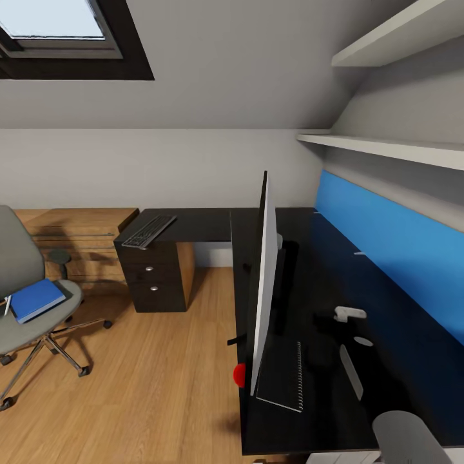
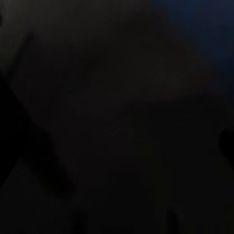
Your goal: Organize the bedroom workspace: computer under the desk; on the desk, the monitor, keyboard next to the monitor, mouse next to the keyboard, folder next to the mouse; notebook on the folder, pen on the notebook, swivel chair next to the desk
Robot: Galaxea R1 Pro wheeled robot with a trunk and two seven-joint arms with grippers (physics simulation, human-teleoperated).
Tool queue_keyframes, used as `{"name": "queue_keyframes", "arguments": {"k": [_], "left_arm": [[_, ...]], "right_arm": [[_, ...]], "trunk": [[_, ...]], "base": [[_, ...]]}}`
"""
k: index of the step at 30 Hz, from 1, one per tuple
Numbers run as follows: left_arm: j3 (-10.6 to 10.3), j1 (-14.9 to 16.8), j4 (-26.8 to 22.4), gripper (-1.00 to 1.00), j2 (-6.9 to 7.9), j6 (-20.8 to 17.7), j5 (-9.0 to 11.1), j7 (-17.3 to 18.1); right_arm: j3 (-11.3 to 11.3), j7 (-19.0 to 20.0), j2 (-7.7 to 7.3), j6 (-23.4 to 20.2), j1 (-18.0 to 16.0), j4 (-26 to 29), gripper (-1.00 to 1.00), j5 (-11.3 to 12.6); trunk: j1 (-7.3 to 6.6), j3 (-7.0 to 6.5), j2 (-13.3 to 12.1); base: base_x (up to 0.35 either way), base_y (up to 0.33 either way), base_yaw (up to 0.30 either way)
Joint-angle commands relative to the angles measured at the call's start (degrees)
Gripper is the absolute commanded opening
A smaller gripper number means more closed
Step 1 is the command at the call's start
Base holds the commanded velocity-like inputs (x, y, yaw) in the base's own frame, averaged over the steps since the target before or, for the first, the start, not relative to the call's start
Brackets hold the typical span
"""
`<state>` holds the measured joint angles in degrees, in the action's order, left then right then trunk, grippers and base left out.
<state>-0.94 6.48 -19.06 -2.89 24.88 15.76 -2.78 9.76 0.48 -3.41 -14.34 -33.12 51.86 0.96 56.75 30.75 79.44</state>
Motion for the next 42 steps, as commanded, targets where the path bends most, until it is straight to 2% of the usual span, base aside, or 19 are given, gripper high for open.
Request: {"name": "queue_keyframes", "arguments": {"k": [1,7,18,29,42], "left_arm": [[-0.11,0.03,0.01,1.00,-0.01,0.17,-0.04,-0.29],[-0.11,0.03,-0.01,1.00,-0.02,0.17,-0.03,-0.29],[-0.11,0.03,0.00,1.00,-0.01,0.17,-0.03,-0.29],[-0.11,0.03,0.01,1.00,-0.06,0.17,0.00,-0.29],[-0.11,0.03,0.00,1.00,-0.01,0.17,0.00,-0.29]], "right_arm": [[0.05,0.93,-0.25,-0.46,-0.47,-0.68,1.00,0.10],[0.07,6.07,-2.51,-1.18,-2.59,-5.60,1.00,0.29],[0.10,7.89,-4.02,-1.16,-3.38,-7.44,1.00,2.76],[0.07,8.78,-4.19,-0.98,-3.44,-7.55,1.00,3.37],[-0.45,13.86,-4.06,-0.84,-3.44,-7.59,1.00,3.11]], "trunk": [[0.00,0.06,0.03],[0.00,0.06,0.03],[0.00,0.06,0.03],[0.00,0.06,0.03],[0.00,0.06,0.03]], "base": [[0.000,0.000,0.000],[0.000,0.000,0.000],[0.000,0.000,0.000],[0.000,0.000,0.000],[0.000,0.000,0.000]]}}
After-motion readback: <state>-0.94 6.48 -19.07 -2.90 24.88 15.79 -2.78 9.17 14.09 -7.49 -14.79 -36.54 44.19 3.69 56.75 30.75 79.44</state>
